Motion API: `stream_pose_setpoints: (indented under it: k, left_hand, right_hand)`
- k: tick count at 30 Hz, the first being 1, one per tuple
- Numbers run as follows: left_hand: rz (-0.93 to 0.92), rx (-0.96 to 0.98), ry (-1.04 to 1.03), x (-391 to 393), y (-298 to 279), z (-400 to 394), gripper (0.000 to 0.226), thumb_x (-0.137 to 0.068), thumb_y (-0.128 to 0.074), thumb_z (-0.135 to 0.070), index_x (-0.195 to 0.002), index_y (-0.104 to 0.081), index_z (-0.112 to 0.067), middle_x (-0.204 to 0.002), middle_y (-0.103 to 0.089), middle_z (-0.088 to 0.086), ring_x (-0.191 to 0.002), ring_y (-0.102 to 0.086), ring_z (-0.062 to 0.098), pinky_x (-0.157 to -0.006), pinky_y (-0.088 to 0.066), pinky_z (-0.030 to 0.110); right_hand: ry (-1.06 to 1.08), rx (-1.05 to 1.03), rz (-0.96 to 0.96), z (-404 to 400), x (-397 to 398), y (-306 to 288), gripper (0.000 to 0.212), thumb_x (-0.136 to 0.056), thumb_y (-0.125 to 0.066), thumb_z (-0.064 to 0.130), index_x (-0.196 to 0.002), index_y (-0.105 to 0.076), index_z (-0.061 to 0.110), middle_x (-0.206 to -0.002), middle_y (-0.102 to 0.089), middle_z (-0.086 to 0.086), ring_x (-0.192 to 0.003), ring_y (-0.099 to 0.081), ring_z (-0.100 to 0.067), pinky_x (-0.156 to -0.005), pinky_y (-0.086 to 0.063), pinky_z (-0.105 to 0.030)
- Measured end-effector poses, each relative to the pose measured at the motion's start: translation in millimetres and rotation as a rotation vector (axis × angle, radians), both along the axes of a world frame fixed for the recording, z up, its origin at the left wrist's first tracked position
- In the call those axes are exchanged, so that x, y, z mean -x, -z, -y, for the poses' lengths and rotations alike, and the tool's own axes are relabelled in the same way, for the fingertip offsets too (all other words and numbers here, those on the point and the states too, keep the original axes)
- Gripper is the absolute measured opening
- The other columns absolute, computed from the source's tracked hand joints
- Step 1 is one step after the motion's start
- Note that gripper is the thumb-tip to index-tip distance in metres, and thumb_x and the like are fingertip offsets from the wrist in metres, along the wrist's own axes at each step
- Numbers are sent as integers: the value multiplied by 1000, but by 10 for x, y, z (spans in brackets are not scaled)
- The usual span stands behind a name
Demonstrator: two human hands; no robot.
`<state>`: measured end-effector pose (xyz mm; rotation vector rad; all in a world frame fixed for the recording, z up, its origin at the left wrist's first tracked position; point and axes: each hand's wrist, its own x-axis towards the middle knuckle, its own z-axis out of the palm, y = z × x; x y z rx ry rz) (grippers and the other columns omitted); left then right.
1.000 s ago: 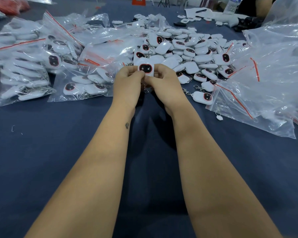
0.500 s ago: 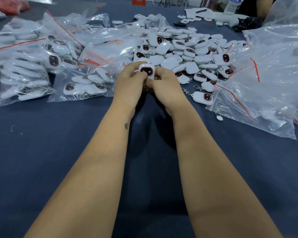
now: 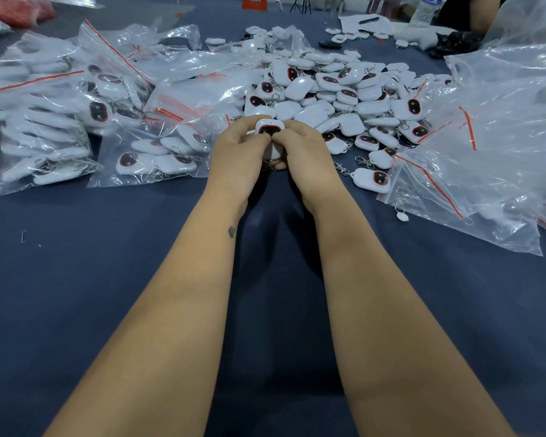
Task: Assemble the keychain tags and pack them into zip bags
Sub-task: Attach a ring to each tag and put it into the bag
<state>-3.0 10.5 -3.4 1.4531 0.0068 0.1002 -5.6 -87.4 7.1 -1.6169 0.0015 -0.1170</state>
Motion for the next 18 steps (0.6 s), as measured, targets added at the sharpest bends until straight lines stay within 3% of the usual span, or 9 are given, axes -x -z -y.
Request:
stream_pose_setpoints:
  k: [18]
  left_hand:
    - [-4, -19, -16, 13, -24, 1, 25, -93, -52, -4, -104, -71, -15, -96, -74, 6, -89, -69, 16, -92, -56, 40]
  right_hand:
    - [3, -7, 1, -7, -3, -6, 17, -91, -49, 4, -82, -62, 10, -71, -58, 0, -65, -52, -9, -61, -44, -20]
